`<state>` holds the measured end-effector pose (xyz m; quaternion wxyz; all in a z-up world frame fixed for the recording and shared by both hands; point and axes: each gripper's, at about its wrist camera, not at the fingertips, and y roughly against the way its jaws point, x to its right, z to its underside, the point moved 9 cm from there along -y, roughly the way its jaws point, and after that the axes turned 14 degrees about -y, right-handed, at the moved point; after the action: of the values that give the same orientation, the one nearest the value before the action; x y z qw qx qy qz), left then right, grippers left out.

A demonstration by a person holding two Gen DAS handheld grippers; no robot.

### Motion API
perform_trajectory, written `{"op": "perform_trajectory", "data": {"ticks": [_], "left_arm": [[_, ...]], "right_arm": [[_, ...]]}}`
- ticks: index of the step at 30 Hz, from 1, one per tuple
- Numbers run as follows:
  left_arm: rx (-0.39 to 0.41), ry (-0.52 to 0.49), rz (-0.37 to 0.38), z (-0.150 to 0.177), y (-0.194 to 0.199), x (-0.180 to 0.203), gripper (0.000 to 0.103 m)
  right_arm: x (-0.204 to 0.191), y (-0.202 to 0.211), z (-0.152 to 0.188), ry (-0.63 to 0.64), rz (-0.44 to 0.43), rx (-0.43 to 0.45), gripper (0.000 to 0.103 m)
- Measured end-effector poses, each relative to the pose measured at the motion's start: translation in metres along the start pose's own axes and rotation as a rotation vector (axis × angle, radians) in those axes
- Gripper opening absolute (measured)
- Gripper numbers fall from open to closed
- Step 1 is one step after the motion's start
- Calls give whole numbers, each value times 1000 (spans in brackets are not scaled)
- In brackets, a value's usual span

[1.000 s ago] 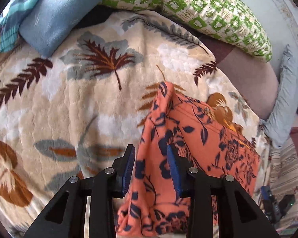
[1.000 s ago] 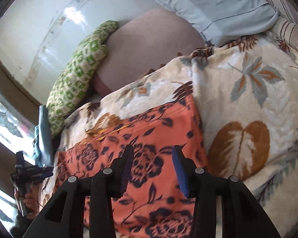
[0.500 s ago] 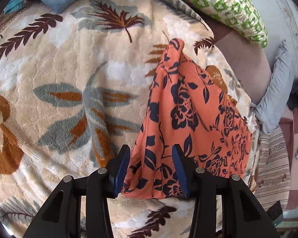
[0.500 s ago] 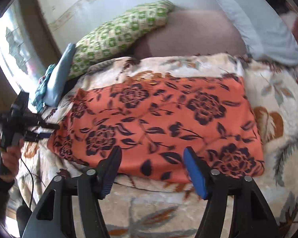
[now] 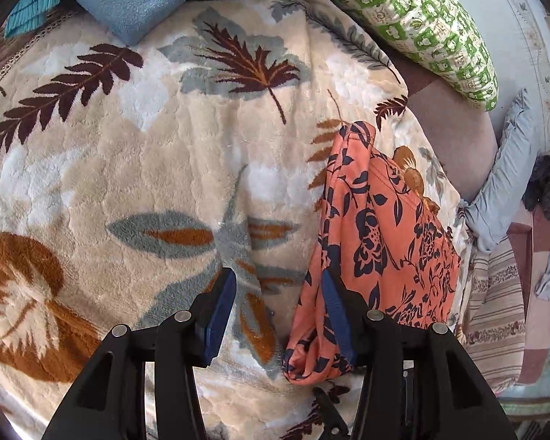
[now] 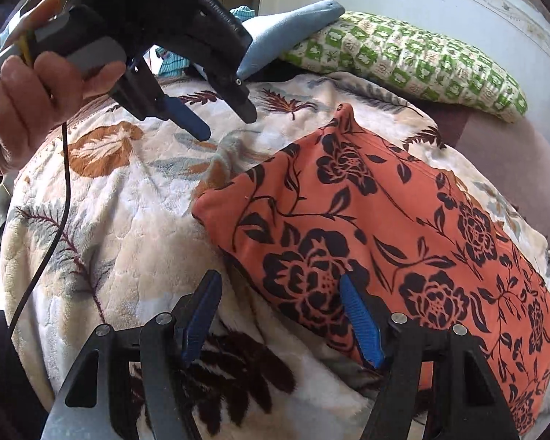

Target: Fold small clothes

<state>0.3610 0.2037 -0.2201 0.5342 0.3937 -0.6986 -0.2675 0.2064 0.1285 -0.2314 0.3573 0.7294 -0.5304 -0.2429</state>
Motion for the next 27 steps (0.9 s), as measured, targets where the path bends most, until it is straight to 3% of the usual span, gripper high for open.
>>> {"op": "perform_trajectory", "data": {"ticks": [4,6,7,8,9,13,19,21,25,27], "left_arm": [[-7,14,33,-6,-11,-6,48],[-12,24,52,-10,-19,-5,49],[-12,31,63,-12,-23,-4,49],[-9,38,77,-16,-26,-2,49],[-5,45,93,-19,-30,1,49],[-2,40,146,-35,-43,12,54],[0,-11,223,-58,-71,40,57],[-19,-69,161,-61,-88,47,61],[-147,-166,16,-54,-131,56,61],[-151,-239,-27,-53,-134,64,61]], "right_arm": [[-12,-14,-7,89,77,22,67],[-15,-20,-13,123,114,47,59],[-16,-22,-15,133,123,55,41],[-16,-23,-17,135,116,60,29],[-15,-22,-19,121,98,67,8],[-9,1,-26,92,65,159,8],[-5,5,-26,75,22,167,8],[-5,5,-26,66,9,168,8],[-3,8,-26,61,-7,178,8],[-1,11,-27,51,-18,183,8]]}}
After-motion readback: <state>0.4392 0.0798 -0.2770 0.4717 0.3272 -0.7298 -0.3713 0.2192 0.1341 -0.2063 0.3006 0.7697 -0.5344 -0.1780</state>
